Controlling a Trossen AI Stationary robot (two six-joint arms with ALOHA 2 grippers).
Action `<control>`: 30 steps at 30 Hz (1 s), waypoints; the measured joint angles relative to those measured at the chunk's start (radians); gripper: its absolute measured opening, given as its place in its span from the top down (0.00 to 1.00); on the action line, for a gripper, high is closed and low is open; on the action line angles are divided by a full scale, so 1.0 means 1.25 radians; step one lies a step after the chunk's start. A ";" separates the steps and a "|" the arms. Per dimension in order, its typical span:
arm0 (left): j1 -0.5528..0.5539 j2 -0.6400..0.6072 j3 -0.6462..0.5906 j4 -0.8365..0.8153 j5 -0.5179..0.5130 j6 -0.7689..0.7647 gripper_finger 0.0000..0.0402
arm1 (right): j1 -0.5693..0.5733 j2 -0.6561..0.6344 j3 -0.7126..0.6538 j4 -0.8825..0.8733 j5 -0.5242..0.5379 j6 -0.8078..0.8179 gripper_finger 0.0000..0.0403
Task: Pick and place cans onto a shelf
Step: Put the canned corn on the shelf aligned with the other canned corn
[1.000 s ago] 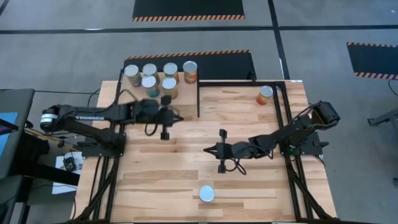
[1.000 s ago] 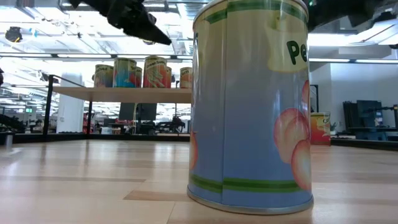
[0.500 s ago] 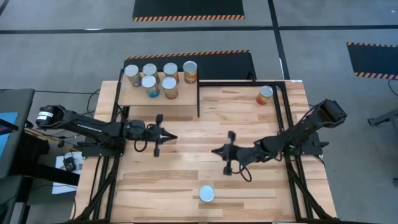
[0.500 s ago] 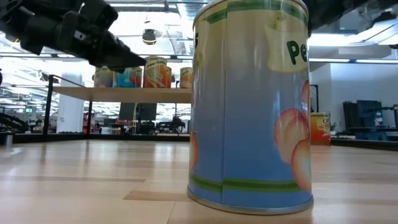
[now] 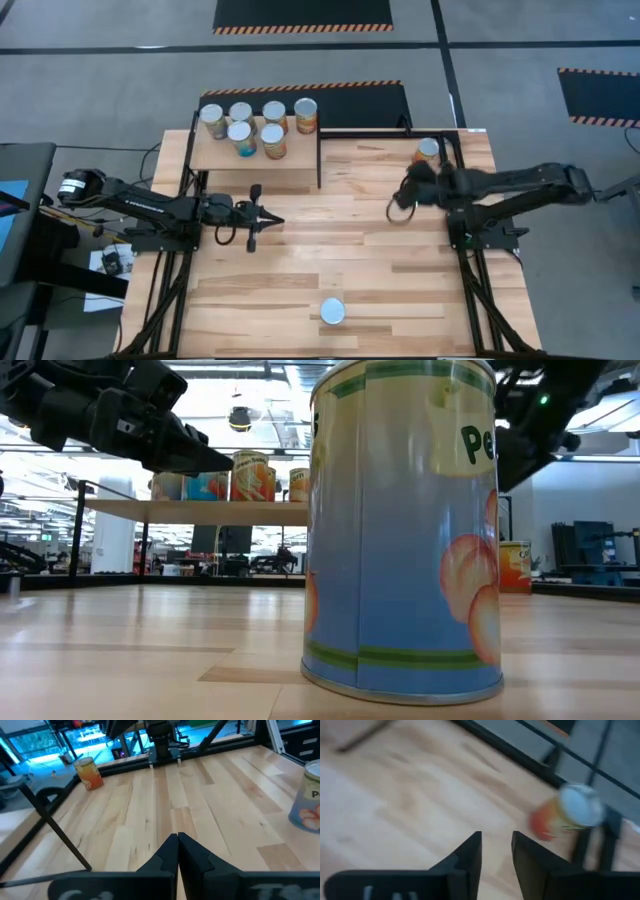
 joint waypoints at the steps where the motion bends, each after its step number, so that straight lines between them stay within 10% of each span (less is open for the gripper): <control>1: 0.000 0.000 0.000 0.002 -0.004 0.003 1.00 | -0.047 -0.007 0.000 -0.006 -0.010 -0.026 0.67; 14: 0.000 0.000 0.000 -0.005 -0.018 0.016 1.00 | -0.587 0.058 0.000 0.159 -0.202 -0.268 0.52; 30: 0.000 0.000 0.000 -0.010 -0.020 0.019 1.00 | -0.668 0.272 0.000 0.352 -0.212 -0.213 0.56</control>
